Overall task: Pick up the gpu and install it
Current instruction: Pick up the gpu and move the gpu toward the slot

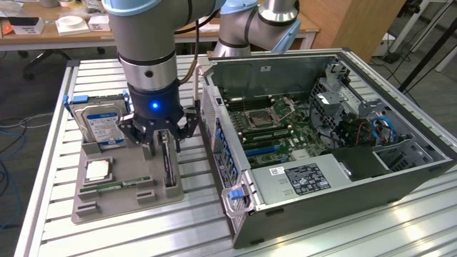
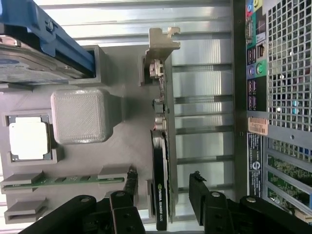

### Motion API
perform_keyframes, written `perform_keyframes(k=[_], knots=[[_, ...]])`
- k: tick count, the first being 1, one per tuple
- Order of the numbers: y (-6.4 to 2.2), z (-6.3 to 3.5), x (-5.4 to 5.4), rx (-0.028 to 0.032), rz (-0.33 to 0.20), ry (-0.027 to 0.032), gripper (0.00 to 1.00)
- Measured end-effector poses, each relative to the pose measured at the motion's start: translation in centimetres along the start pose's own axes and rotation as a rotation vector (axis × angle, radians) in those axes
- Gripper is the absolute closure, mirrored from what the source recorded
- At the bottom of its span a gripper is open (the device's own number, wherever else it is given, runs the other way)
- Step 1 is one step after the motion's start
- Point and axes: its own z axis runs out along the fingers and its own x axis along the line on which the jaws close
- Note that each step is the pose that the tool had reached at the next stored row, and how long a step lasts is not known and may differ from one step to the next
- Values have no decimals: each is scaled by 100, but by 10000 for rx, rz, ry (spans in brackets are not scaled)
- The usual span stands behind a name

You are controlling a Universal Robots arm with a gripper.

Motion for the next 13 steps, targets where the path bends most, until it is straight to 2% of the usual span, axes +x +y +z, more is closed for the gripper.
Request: perform_keyframes(k=[2,6,13], knots=[[2,17,3,-37,0,5,45],[3,55,3,-232,-15,20,45],[2,82,4,-250,-534,22,45]])
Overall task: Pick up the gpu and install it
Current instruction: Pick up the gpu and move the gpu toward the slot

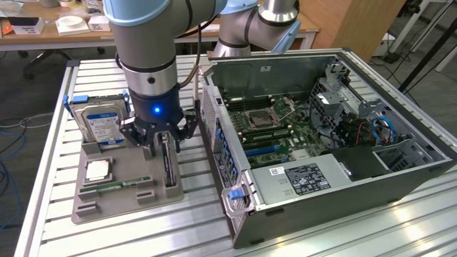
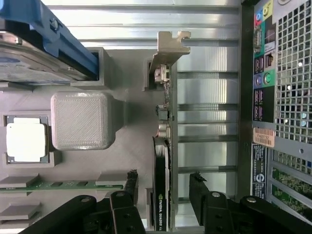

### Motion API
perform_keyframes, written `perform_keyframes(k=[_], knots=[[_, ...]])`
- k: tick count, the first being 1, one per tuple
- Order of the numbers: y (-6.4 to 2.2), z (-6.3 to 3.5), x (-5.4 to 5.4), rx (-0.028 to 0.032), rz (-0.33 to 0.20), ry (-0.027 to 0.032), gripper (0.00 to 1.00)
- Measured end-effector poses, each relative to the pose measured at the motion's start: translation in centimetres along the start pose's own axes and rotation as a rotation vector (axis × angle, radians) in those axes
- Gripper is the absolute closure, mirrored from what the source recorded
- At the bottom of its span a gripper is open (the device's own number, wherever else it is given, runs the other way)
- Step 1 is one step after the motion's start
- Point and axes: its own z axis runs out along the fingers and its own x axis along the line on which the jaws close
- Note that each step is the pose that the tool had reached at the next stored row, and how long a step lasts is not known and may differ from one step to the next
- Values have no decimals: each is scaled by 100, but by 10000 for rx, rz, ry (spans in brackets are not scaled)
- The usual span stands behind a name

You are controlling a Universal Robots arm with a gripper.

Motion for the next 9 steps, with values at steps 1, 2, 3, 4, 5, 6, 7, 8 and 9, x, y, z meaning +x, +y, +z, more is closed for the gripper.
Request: perform_keyframes(k=[1,2,3,4,5,6,7,8,9], knots=[[0,1,0,1,-9,1,45],[0,2,0,1,-9,2,45],[0,5,0,-1,-9,1,45],[0,11,0,-4,-9,-3,45],[0,18,0,-4,-10,-3,45],[0,27,0,-2,-10,-1,45],[-1,37,1,-1,-10,-1,45],[-1,46,1,-2,-10,-1,45],[-1,52,1,-2,-10,-1,45]])
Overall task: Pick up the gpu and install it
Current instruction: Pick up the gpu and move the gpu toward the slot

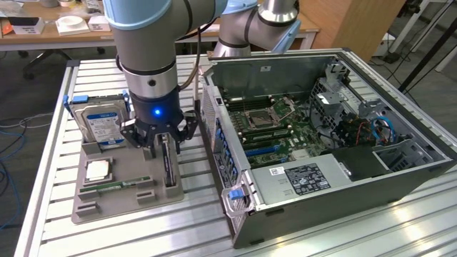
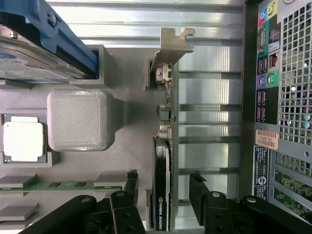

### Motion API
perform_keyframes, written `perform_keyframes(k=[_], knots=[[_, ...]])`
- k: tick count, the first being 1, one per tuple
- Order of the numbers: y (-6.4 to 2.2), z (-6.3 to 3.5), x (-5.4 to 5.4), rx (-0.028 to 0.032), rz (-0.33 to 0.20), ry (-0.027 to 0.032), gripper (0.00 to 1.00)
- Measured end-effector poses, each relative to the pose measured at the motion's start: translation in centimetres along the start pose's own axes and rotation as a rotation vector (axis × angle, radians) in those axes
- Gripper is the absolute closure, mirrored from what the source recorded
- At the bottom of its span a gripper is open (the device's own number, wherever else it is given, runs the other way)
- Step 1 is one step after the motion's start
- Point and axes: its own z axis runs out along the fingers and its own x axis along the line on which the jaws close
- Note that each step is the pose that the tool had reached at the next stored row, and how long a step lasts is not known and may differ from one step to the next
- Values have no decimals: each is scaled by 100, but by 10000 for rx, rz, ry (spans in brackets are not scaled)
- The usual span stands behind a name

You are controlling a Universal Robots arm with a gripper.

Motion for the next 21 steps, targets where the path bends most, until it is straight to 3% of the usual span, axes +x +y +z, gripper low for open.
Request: perform_keyframes(k=[21], knots=[[-1,69,2,0,1,0,45]])
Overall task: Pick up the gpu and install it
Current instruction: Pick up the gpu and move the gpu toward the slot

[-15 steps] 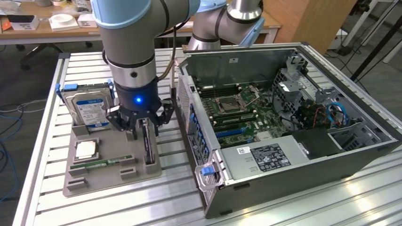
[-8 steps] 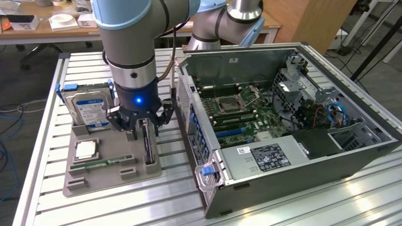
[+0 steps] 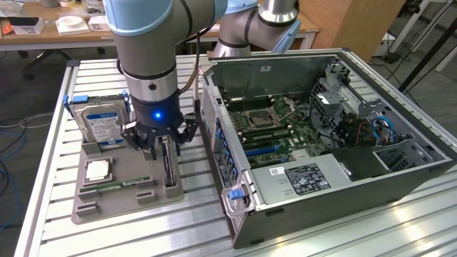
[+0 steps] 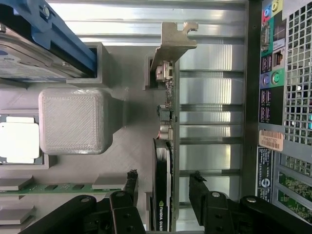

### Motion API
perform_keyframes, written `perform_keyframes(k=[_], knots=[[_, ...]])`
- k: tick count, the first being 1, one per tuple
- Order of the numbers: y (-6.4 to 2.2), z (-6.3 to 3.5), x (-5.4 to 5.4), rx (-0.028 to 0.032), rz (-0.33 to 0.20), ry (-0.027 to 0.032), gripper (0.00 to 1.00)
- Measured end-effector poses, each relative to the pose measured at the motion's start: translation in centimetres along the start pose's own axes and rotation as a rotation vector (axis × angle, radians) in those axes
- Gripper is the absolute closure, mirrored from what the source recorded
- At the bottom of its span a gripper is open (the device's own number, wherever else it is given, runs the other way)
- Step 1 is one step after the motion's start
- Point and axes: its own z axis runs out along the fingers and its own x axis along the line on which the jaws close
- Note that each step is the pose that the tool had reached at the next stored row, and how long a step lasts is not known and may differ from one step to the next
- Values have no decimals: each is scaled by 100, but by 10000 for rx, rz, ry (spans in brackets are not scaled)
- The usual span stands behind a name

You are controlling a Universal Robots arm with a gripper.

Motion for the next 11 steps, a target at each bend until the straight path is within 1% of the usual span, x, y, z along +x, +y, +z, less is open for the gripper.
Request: perform_keyframes(k=[11], knots=[[0,5,0,4,0,1,45]])
